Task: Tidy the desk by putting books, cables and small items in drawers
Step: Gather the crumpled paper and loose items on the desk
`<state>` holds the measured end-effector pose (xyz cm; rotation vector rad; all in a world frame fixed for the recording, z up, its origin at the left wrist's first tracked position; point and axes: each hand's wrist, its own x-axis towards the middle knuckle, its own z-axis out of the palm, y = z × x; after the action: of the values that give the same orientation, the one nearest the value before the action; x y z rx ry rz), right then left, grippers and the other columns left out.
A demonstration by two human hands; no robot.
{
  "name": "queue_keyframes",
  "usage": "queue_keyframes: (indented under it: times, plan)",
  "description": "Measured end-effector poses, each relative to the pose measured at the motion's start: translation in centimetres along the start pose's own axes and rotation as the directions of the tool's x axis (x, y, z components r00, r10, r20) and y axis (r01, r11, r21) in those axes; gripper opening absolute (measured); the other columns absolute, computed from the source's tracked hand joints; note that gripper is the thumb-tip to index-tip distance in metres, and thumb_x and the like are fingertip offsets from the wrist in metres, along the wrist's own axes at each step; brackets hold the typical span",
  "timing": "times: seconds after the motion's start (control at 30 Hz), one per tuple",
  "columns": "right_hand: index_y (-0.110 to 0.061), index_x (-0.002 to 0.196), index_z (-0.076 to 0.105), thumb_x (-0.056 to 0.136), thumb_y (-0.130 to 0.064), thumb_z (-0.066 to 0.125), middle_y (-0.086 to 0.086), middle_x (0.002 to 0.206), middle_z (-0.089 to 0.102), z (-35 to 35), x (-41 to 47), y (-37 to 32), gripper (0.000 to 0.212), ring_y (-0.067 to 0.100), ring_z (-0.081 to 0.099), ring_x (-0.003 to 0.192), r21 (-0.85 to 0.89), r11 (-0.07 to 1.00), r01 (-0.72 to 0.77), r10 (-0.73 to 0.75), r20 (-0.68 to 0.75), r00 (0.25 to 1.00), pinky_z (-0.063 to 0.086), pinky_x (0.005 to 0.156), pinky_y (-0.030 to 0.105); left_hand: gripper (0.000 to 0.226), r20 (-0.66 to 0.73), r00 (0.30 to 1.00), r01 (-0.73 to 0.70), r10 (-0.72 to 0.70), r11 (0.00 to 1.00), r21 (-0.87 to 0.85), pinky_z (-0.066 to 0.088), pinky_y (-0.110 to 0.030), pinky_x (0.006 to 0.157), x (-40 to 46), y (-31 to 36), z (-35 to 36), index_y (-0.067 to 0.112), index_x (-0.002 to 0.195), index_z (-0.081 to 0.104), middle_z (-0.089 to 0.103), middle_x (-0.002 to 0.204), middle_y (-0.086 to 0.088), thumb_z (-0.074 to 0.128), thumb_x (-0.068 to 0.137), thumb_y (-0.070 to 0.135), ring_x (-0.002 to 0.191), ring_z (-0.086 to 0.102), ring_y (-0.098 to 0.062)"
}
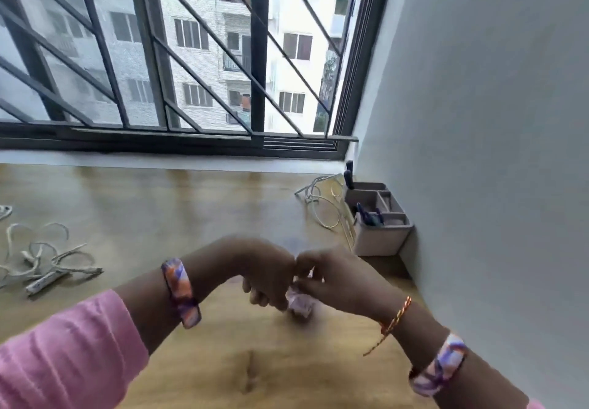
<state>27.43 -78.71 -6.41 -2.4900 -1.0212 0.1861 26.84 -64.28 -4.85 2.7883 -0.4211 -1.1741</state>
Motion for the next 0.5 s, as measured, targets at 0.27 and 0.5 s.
queue_keyframes:
  times: [0.27,0.5]
  plan:
    - [-0.02,0.091,0.073,0.077,-0.022,0.074,-0.013,0.075,0.066,-7.6,3.3,4.5,0.014,0.004,0.062,0.068,0.102,0.993,-0.056,0.083,-0.276,0.958,0.047,0.066,0.018,0.016,-0.474,0.865,-0.228,0.167,0.971,-0.073,0.045,-0.028,0.069,4.2,-1.7,-9.5,0.007,0.095,0.066,0.067,0.087,-0.012,0.063,0.084,0.017,0.073,0.056,-0.019]
    - [-0.023,0.085,0.073,0.074,-0.024,0.073,-0.005,0.078,0.07,-8.9,5.6,7.2,0.011,0.009,0.065,0.073,0.116,0.983,-0.143,0.176,-0.358,0.917,0.054,0.072,0.038,0.07,-0.689,0.707,-0.086,-0.158,0.948,-0.306,0.038,-0.033,0.098,13.2,-4.8,-12.6,0.011,0.139,0.036,0.045,0.137,-0.017,0.068,0.081,0.033,0.124,0.045,-0.03]
